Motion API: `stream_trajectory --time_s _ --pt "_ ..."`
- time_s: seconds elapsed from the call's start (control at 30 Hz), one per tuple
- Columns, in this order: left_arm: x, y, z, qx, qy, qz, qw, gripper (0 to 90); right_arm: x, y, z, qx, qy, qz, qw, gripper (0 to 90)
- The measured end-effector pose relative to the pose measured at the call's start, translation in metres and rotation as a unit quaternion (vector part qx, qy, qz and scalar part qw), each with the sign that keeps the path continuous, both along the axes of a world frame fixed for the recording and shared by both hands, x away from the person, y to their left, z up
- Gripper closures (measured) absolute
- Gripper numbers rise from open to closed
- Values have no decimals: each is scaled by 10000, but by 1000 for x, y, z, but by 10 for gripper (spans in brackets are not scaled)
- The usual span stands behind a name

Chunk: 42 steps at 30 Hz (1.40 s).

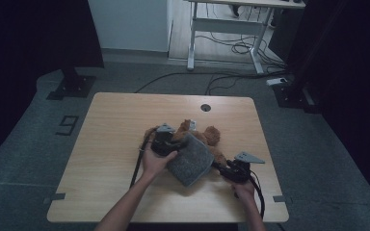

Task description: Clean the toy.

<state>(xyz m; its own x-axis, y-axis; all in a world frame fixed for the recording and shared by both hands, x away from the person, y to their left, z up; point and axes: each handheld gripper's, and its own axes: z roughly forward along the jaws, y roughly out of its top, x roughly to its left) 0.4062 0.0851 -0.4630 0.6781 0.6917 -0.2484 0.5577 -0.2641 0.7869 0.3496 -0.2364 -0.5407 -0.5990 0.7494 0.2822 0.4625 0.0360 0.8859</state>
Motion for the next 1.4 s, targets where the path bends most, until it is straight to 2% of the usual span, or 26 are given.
stream_trajectory --time_s 0.07,0.1,0.17,0.2,0.33,0.4,0.53,0.63,0.73,0.87,0.97,1.07,1.17,1.27,1.3,1.4 --pt "1 19 -2 194 -69 231 9995 832 0 -1 0 -26 -7 0 10000 625" --pt "1 29 -4 166 -59 301 9994 833 0 -1 1 -27 1 -5 10000 625" --pt "1 49 -7 -133 77 338 9993 834 0 0 1 -21 -14 31 10000 625" --pt "-1 56 -8 -186 57 384 9991 834 -1 1 1 -31 -32 40 10000 625" --pt "-10 80 -8 -175 -115 604 9980 834 0 0 0 -22 -6 40 10000 625" --pt "-10 91 -10 -160 -69 712 9973 833 0 0 0 -34 -2 41 10000 625" --pt "-11 108 -18 -102 39 892 9960 833 -1 0 0 -36 -11 36 10000 625" --pt "-12 115 -22 43 -3 952 9954 832 0 0 1 -45 -23 39 10000 625" --pt "-14 119 -15 -17 -63 1016 9948 833 0 -1 0 -15 -6 39 10000 625" --pt "-14 113 9 -206 -288 884 9955 832 1 -2 0 -20 8 24 10000 625" --pt "-9 98 31 -197 -543 687 9960 832 0 -3 0 -41 14 5 10000 625" --pt "0 81 48 -354 -590 451 9966 832 1 -5 1 -138 -62 0 9999 625" --pt "12 61 59 -254 -708 291 9967 830 2 -9 1 -129 -81 26 9999 625" --pt "27 41 59 -140 -694 211 9973 825 2 -11 1 -126 -66 40 9999 623" --pt "32 36 55 -64 -660 210 9976 822 2 -11 1 -132 -83 38 9999 622" --pt "46 26 35 132 -383 178 9990 822 1 -11 0 -165 -106 64 9998 620"
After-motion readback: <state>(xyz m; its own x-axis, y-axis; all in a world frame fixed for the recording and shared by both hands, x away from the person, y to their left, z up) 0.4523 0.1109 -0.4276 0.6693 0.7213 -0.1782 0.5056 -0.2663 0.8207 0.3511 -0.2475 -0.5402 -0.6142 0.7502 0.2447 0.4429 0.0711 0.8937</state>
